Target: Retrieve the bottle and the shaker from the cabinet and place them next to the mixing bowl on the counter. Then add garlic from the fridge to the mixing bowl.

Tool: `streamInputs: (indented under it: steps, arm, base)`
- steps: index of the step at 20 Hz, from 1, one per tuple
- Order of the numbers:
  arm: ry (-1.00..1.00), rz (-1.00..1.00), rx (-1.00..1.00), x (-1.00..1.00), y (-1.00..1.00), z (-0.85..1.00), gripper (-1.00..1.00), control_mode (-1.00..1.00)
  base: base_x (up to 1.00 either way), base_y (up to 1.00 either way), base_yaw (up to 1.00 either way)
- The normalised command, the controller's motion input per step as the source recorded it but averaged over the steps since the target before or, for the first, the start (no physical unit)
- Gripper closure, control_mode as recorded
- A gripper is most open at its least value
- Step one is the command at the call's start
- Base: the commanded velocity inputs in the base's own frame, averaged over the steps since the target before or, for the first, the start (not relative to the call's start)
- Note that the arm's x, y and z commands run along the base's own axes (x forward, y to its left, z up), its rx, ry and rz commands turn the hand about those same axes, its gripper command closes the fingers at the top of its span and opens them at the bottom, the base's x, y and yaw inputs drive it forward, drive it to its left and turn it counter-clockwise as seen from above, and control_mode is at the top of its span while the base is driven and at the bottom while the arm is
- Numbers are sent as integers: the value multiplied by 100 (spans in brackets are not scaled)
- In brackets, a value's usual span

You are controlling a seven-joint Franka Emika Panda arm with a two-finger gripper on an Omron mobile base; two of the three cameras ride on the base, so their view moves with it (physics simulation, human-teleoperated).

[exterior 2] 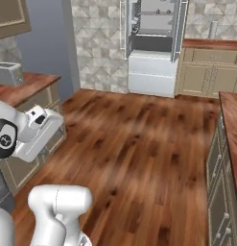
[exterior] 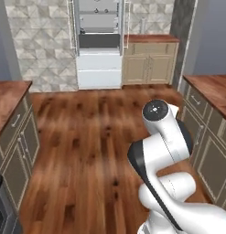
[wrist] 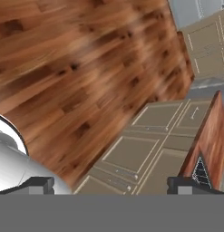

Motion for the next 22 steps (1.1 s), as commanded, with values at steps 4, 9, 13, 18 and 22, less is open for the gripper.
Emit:
streamInputs:
  steps: [4,9,13,18,22]
  arm:
    - [0,0,0,0,0,0,-100,100]
    - [0,0,0,0,0,0,-100,100]
    - [0,0,0,0,0,0,-100,100]
    - [0,0,0,0,0,0,-100,100]
    - [0,0,0,0,0,0,-100,100]
  base:
    - [84,0,-34]
    - [74,19,-35]
    - [65,36,-27]
    - [62,44,-18]
    - [74,60,-13]
